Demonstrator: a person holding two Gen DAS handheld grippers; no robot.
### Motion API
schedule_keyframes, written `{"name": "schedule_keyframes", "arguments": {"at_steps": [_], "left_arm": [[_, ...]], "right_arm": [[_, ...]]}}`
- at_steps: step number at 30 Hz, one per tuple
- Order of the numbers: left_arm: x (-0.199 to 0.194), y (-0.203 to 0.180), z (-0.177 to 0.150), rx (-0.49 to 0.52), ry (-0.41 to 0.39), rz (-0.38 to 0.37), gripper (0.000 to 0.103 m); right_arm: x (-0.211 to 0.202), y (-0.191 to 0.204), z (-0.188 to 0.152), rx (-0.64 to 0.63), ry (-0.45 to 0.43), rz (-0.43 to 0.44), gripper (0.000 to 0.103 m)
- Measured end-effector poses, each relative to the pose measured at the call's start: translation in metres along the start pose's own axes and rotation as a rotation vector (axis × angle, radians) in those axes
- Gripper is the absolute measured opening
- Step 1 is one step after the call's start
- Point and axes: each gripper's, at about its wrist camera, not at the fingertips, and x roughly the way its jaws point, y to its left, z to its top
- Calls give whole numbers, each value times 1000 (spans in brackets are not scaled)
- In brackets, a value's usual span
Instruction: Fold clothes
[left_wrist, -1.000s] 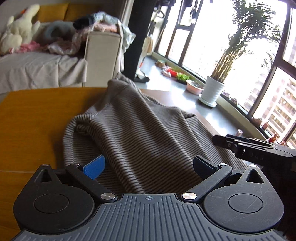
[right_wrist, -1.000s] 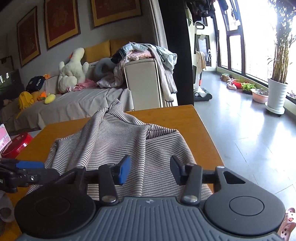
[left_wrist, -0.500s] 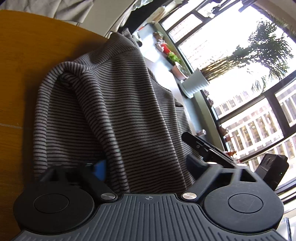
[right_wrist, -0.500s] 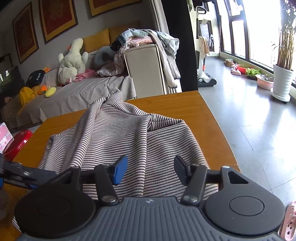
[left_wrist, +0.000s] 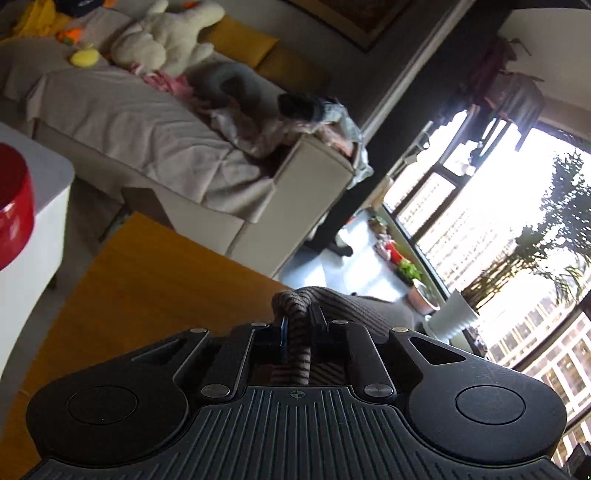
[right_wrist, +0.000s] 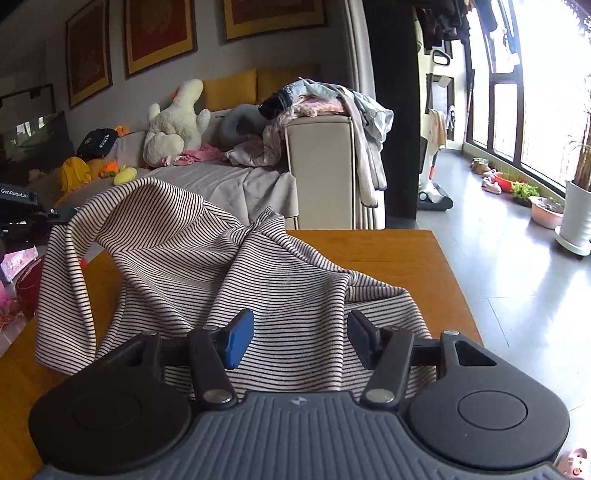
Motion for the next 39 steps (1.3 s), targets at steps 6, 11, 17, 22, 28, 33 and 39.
{"name": "schedule_keyframes", "arguments": {"at_steps": [6,11,17,22,28,33,39], "left_arm": [[-9,50,-1,-55,13,124,13],[-11,7,-16,82,40,51,51],[3,-82,-66,327,55,-133,96],[37,-132,-135,583,73,-204,99],[51,-122,-170,602,277,-161,99],[5,-106,-191,654,290,-147,99],[-50,-98,-161,615,230,-259,99]], "right_arm": [[42,50,15,-114,52,33,63],[93,69,21,-198,135,-41,63],[99,59,15,-310,165,-88,35],[79,21,11,-239,146,-136,23],[45,14,-9,-173,194,-35,15],[-2,34,-12,-197,145,58,10],[-39,-33,35,-137,-46,-240,9]]}}
